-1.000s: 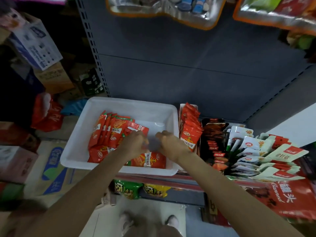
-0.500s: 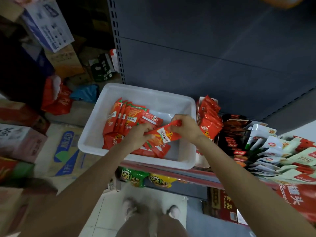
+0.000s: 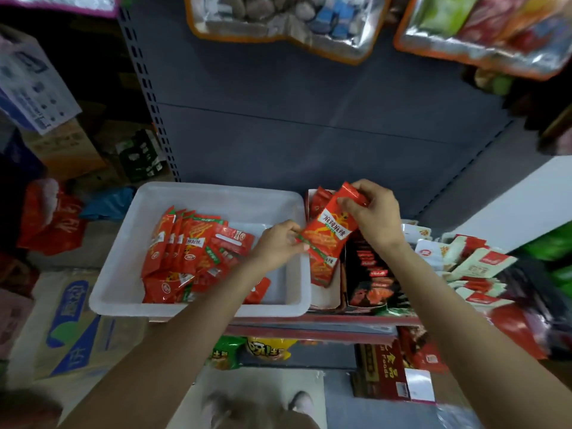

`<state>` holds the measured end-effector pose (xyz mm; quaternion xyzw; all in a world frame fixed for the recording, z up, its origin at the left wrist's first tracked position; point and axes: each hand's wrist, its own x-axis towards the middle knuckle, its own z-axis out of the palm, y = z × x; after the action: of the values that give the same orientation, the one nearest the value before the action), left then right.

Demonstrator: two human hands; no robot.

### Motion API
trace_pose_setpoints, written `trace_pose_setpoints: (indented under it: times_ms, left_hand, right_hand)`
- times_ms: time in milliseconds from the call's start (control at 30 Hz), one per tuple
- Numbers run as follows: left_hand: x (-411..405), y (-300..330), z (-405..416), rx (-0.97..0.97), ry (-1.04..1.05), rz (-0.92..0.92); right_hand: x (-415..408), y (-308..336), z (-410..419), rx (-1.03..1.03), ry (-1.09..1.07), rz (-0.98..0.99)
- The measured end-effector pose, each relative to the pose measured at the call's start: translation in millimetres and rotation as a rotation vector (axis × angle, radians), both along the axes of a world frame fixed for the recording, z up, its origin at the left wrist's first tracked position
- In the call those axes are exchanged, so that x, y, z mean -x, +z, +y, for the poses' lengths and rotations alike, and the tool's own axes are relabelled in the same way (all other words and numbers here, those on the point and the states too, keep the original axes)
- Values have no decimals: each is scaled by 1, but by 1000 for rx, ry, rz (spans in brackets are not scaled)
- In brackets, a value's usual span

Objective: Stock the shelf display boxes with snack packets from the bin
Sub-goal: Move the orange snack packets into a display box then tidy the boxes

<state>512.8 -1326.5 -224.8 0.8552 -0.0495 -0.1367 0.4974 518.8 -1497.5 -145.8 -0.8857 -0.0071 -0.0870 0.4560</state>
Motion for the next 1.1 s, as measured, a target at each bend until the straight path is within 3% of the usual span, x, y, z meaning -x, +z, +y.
trace_pose_setpoints:
  times_ms: [133, 533, 700, 867, 967, 1100]
  left_hand:
    - [-2, -4, -13, -65, -15, 52]
    - [-4, -4, -20, -64, 12, 87]
    - [3, -7, -11, -76, -7, 89]
    - [15, -10, 24, -132, 65, -7]
    - [18, -22, 65, -294, 170, -104]
    - [21, -36, 124, -499, 323, -63]
  right_hand:
    - [0, 0, -14, 251, 2, -31]
    - [2, -55, 5, 807, 280, 183]
    - [6, -66, 10, 815, 317, 203]
    - [7, -61, 39, 697, 335, 120]
    - [4, -64, 71, 676, 391, 80]
    - [-1, -73, 122, 626, 465, 143]
